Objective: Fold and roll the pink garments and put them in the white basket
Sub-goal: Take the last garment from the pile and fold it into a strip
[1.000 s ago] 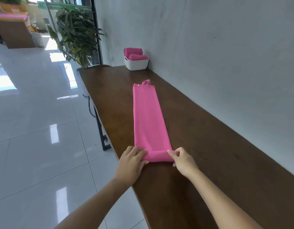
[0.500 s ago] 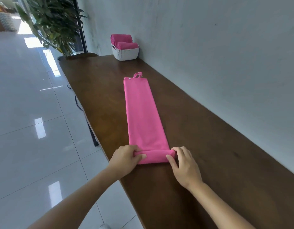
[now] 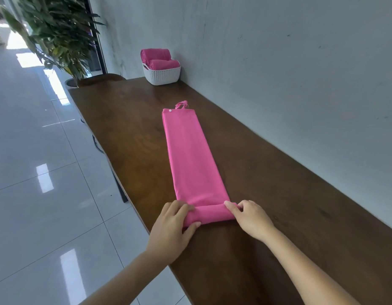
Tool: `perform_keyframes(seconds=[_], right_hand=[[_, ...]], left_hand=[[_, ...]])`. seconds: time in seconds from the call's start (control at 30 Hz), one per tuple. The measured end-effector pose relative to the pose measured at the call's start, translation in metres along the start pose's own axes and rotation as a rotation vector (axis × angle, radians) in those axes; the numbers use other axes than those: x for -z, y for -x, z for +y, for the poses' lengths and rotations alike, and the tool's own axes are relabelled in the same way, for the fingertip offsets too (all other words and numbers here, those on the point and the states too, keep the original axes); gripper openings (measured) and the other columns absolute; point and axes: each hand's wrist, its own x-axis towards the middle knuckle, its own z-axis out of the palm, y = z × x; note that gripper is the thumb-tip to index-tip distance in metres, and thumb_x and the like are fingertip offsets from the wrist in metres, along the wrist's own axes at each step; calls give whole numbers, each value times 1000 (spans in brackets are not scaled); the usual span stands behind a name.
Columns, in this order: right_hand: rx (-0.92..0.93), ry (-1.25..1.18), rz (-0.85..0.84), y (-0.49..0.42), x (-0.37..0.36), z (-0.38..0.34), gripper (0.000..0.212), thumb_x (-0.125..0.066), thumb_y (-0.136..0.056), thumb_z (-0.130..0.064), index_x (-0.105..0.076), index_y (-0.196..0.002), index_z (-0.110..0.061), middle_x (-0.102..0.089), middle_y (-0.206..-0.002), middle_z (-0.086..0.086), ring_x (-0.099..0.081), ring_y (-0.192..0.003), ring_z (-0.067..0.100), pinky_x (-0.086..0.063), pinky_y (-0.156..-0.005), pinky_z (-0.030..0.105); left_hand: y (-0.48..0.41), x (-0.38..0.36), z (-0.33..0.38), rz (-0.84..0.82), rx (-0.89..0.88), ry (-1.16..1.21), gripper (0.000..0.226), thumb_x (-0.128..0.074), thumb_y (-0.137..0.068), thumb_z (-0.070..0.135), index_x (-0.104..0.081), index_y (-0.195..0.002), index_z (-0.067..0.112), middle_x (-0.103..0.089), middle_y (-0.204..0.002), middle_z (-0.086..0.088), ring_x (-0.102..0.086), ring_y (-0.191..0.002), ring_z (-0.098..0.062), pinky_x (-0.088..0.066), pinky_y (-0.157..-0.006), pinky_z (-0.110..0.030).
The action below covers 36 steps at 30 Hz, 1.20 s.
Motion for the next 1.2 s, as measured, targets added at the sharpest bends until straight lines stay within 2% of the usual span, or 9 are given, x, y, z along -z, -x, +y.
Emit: perform_keyframes(seconds=[0.1, 0.2, 0.33, 0.5, 0.67, 0.87, 0.97, 1.07, 1.2], right_hand=[[-48, -58, -22, -1, 4, -9, 58, -38, -93, -74, -57, -96, -20, -64, -98, -3, -59, -84, 11, -37, -57, 21], [-68, -138, 88, 4, 3, -16, 46, -44, -95, -67, -55, -102, -23, -62, -102, -8, -58, -86, 5, -38, -57, 19], [10, -132, 220, 12, -2, -21, 39, -38, -97, -65, -52, -107, -30, -61, -109, -14, -57, -93, 1, -38, -60, 12], [99, -184, 69, 12, 6, -14, 34, -44, -98, -62, -53, -119, -37, -57, -119, -20, -55, -108, -2, -43, -73, 13], [72, -243, -89, 4, 18, -18, 23, -53, -99, -50, -54, -117, -36, -61, -115, -15, -57, -102, 0, -43, -75, 16], [-53, -260, -126, -21, 14, -25, 43, -48, -98, -60, -57, -121, -25, -64, -110, -8, -62, -96, 9, -47, -76, 24], [-87, -242, -155, -31, 17, -29, 49, -46, -97, -64, -59, -106, -17, -62, -90, -6, -63, -83, 10, -46, -68, 23], [-104, -235, -142, -37, 18, -34, 55, -45, -94, -69, -48, -80, -16, -54, -77, 1, -62, -73, 14, -47, -67, 27], [-127, -214, -62, -44, 15, -39, 64, -45, -88, -77, -36, -64, -18, -46, -60, 1, -54, -59, 15, -46, -65, 31]], left_hand=[[-1, 3, -11, -27, -82, -80, 48, -53, -95, 60, -61, -130, 28, -60, -123, 12, -54, -112, -10, -53, -91, -25], [-12, 11, -13, -106, -79, -31, 50, -42, -98, 62, -60, -131, 29, -59, -124, 14, -53, -112, -8, -52, -94, -23], [-27, 18, -18, -229, 22, 92, 39, -50, -100, 55, -54, -133, 35, -52, -126, 21, -46, -117, -2, -41, -100, -16], [-47, 21, -27, -317, 195, 221, 28, -62, -96, 49, -63, -116, 29, -63, -103, 15, -60, -91, -4, -55, -84, -27], [-64, 29, -34, -415, 319, 322, 28, -66, -93, 50, -64, -111, 29, -66, -102, 11, -64, -88, -4, -56, -76, -21], [-65, 26, -27, -302, 376, 304, 24, -60, -95, 53, -58, -106, 32, -64, -99, 13, -64, -86, -4, -60, -79, -29], [-64, 24, -20, -212, 345, 213, 29, -53, -98, 56, -59, -110, 30, -58, -104, 11, -60, -85, -3, -58, -78, -25], [-65, 25, -21, -143, 330, 144, 35, -48, -99, 59, -58, -112, 28, -53, -106, 9, -58, -83, -3, -55, -74, -20], [-67, 29, -26, -91, 148, 96, 29, -49, -100, 54, -55, -117, 32, -53, -114, 15, -51, -99, -2, -53, -87, -21]])
